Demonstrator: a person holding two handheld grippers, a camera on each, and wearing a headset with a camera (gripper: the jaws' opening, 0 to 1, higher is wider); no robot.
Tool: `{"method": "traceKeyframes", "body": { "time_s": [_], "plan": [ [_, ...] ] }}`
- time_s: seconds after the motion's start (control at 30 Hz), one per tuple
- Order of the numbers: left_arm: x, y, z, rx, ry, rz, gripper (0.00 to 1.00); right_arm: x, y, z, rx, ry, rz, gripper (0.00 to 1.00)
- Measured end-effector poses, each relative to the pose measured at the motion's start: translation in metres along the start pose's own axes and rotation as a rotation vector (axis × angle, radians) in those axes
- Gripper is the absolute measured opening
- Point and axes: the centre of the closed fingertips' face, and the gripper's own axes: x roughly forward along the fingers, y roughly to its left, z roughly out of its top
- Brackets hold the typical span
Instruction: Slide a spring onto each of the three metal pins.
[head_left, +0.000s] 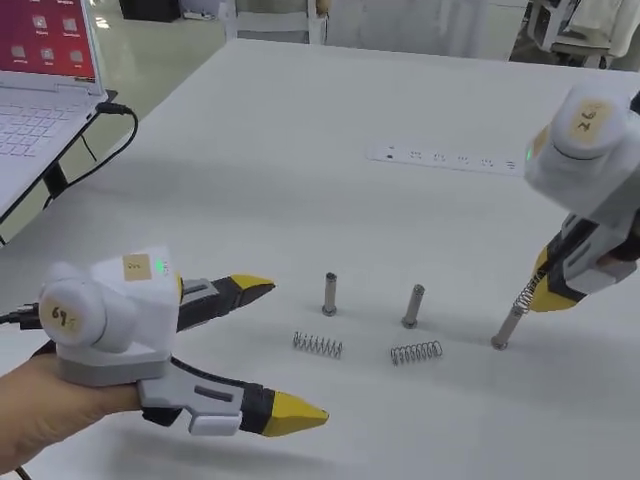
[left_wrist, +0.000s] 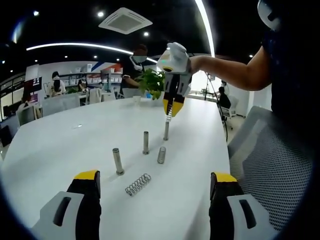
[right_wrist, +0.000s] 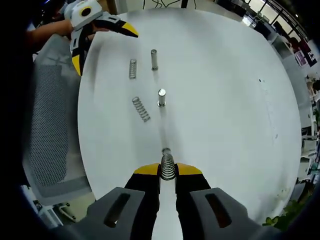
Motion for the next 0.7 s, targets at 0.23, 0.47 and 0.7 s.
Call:
{"method": "traceKeyframes", "body": {
  "time_s": [0.23, 0.47, 0.7],
  "plan": [
    [0.0, -0.001, 0.0, 0.002, 0.004, -0.003, 0.87, 0.007, -0.001, -0.001, 0.012, 0.0, 0.011, 0.08],
    [0.0, -0.001, -0.001, 0.002, 0.006, -0.004, 0.87, 0.016, 0.0, -0.002, 0.017, 0.01, 0.023, 0.08],
    [0.0, 0.0, 0.0, 0.003, 0.005, -0.003, 0.86, 0.022, 0.0, -0.004, 0.026, 0.017, 0.027, 0.08]
  ]
}}
